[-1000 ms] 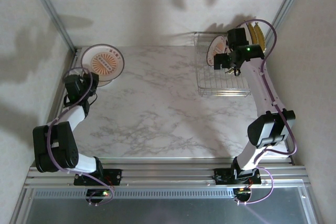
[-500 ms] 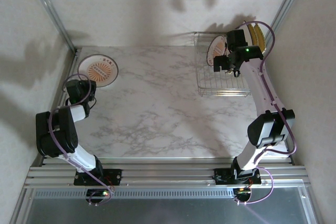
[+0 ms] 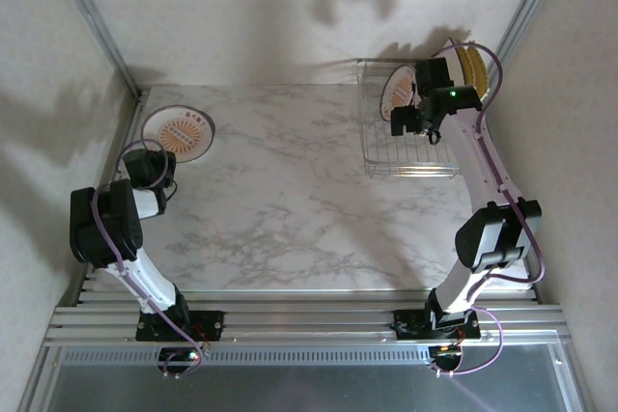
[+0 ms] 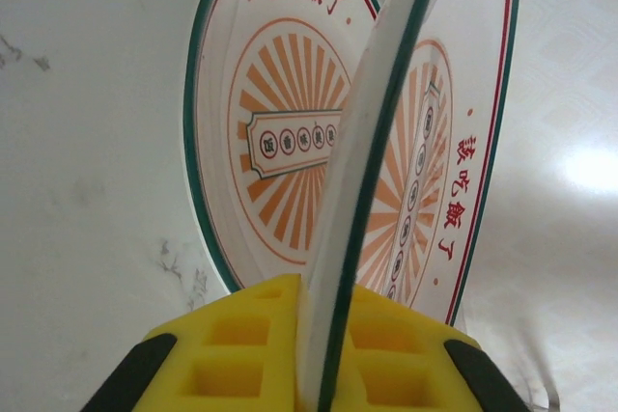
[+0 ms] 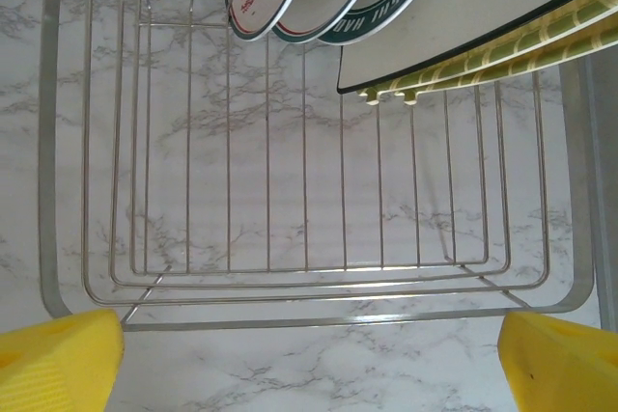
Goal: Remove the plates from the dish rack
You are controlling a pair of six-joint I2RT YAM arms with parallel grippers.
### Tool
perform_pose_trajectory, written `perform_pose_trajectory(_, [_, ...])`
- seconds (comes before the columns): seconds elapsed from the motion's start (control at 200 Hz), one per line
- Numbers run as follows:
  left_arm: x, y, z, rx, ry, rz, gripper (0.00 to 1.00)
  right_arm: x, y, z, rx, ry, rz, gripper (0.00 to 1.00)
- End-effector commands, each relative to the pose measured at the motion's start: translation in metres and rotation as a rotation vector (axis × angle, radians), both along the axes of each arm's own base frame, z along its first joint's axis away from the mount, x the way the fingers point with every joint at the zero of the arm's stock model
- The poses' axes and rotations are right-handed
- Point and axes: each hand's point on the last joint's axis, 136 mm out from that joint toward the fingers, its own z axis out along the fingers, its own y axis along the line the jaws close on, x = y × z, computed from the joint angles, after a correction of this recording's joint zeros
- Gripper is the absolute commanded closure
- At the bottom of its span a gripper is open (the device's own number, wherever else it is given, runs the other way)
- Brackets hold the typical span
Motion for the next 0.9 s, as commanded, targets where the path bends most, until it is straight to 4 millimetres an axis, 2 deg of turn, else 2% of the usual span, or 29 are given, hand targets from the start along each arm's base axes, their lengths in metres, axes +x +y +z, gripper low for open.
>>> perform_pose_trajectory(0.0, [0.019,0.014,0.032,0.054,-0.119,0.022,1.00,-0.004,0.002,0.003,0.012,-0.006,0.008,0.01])
perform_pose_trajectory(0.425, [0.036,0.024,0.016,0.037,-0.099,0.053,1.00,-0.002,0.005,-0.001,0.025,0.000,0.011,0.01])
perform_pose_trajectory(0.896, [0.045,0.021,-0.001,0.036,-0.048,0.058,1.00,-0.002,0.007,-0.001,0.034,0.002,0.018,0.01])
